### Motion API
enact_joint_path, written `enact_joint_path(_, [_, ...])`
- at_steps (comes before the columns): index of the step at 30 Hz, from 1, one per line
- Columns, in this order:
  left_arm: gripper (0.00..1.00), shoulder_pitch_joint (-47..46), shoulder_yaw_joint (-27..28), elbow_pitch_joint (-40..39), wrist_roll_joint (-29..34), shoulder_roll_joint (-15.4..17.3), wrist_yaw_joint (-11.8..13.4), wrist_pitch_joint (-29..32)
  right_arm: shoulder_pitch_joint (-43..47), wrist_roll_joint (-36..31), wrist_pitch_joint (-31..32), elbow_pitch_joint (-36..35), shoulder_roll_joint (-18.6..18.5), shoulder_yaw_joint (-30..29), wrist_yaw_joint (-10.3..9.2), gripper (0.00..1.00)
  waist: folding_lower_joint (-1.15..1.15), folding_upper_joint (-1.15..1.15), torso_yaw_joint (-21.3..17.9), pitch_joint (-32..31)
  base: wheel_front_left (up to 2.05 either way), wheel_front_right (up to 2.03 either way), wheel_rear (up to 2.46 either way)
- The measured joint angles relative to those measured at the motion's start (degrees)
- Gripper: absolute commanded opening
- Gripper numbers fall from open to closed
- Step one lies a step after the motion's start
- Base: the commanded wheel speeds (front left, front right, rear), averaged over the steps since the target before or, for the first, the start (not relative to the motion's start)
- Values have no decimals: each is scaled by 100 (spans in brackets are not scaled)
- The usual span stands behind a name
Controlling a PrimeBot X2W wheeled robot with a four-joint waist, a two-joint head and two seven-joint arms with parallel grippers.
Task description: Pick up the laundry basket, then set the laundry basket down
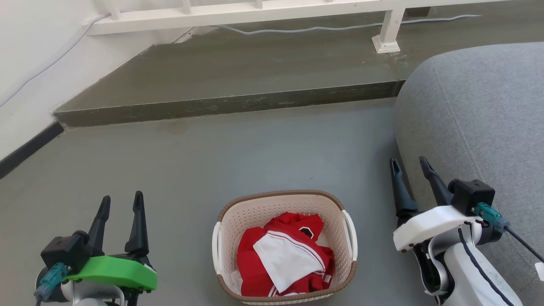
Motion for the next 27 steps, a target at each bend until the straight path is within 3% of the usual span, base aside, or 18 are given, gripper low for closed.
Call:
enact_joint_path(9, [100,1,38,5,46,-81,-40,0,93,-53,0,3,63,-70,60,100,0,0,-12,2,0,0,0])
enact_joint_path(10, [0,1,36,5,62,-86,-55,0,93,-64,0,3,71,-80,63,0,0,0,-12,1,0,0,0])
enact_joint_path(18, [0,42,14,294,-16,-169,-55,45,337,15,14,250,165,-89,59,0,0,0,-13,-4,0,0,0])
enact_joint_path(27, [0,41,100,388,-758,-170,-55,286,336,754,189,225,176,-283,154,0,0,0,4,-48,0,0,0])
